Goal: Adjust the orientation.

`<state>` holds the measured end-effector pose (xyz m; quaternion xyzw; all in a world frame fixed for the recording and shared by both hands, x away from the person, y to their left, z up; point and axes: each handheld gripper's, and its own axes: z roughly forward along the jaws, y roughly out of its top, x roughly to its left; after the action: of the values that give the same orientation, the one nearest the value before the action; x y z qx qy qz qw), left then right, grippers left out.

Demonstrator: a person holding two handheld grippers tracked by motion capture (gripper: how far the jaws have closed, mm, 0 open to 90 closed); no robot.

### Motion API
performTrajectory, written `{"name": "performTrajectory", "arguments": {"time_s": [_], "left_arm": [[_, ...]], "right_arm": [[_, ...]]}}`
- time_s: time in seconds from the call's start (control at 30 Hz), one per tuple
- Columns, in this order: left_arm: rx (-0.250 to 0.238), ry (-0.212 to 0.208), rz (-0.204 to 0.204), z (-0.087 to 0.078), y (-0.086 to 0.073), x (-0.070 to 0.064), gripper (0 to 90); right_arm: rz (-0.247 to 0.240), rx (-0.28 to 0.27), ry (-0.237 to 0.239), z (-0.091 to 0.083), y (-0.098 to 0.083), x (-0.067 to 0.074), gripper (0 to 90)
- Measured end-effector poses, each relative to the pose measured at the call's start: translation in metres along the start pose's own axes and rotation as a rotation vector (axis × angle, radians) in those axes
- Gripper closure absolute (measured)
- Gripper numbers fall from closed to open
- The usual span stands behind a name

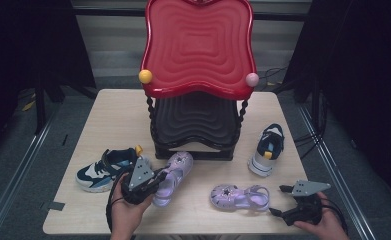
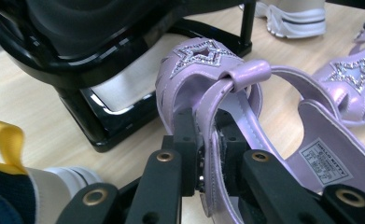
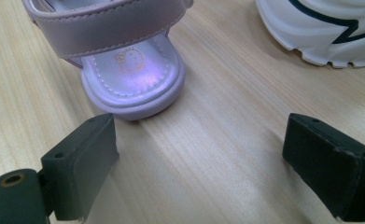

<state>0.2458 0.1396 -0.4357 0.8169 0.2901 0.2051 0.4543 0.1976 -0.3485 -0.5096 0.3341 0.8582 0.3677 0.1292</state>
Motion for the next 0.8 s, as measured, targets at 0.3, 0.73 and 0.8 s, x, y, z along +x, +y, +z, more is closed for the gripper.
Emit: {"name": "performTrajectory", "arguments": {"time_s": [0.3, 0.73, 0.8], "left_arm": [[-0.041, 0.024, 0.013, -0.005, 0.008, 0.000, 81.8], [-0.106, 0.076, 0.017, -0.008, 0.022, 0.001, 81.8], [-0.120, 0.083, 0.022, -0.007, 0.024, 0.000, 81.8]], "right_arm": [[0.000, 0.000, 0.000, 0.000, 0.000, 0.000, 9.4], [0.001, 0.000, 0.001, 0.000, 0.000, 0.000, 9.4], [0.000, 0.000, 0.001, 0.000, 0.000, 0.000, 9.4]]}}
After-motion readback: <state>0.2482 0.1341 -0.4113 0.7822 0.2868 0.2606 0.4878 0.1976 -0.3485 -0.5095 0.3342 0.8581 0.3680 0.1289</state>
